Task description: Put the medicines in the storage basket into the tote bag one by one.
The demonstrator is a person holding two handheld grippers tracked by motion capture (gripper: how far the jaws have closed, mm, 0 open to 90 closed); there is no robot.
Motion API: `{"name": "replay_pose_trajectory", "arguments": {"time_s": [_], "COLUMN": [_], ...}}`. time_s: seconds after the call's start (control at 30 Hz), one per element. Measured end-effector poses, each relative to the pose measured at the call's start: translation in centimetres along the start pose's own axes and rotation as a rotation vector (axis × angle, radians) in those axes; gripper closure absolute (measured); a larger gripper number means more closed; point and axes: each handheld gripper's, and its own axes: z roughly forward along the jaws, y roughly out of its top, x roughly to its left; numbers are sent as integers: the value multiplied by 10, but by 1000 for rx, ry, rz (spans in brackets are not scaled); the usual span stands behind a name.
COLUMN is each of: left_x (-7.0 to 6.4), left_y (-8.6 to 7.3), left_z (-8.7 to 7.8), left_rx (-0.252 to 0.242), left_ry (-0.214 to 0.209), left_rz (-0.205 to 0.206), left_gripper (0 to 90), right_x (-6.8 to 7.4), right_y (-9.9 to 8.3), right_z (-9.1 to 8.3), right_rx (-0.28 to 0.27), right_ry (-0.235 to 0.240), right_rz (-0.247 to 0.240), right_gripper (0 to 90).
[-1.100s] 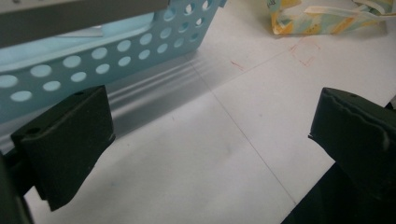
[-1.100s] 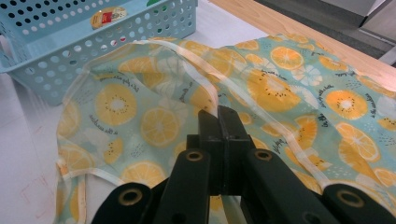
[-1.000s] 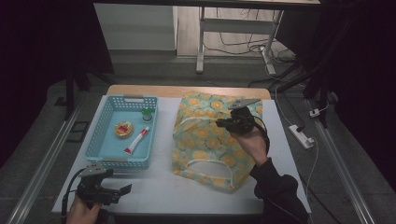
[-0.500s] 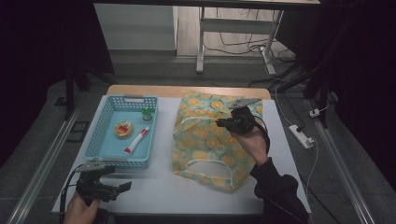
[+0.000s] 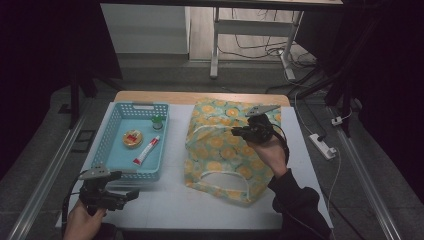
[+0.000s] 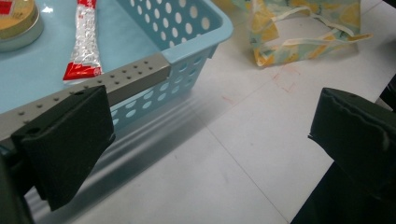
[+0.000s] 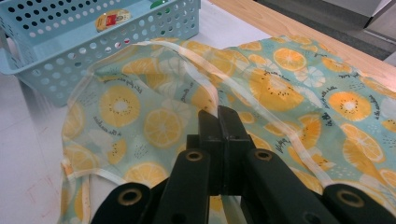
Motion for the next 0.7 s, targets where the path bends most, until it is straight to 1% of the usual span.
{"name": "replay_pose_trajectory", "arguments": {"time_s": [0.13, 0.2, 0.23, 0.27, 0.37, 0.43, 0.6, 0.7], "left_x": [2, 2, 3, 4, 10, 13, 19, 23], "left_y": [6, 8, 12, 13, 18, 21, 29, 34], "left_z": [-3, -4, -6, -6, -6, -4, 0, 3], "left_rx": [-28, -32, -46, -51, -68, -67, -70, -54], "left_ry": [10, 14, 20, 25, 18, 24, 39, 50], "left_rz": [15, 17, 22, 14, -8, -17, -22, -29], "left_gripper": [0, 0, 0, 0, 0, 0, 0, 0], "right_x": [0, -1, -1, -1, -1, -1, -1, -1], "right_y": [0, 0, -1, -1, -1, -1, -1, -1], "right_z": [0, 0, 1, 1, 1, 1, 1, 2], "right_rx": [3, 2, 2, 3, 3, 3, 4, 5], "right_ry": [0, -1, -1, -1, -1, -1, -1, -1], "right_rz": [-1, 0, 0, -1, -1, 0, 1, 0], "right_gripper": [900, 900, 900, 900, 900, 900, 900, 900]}}
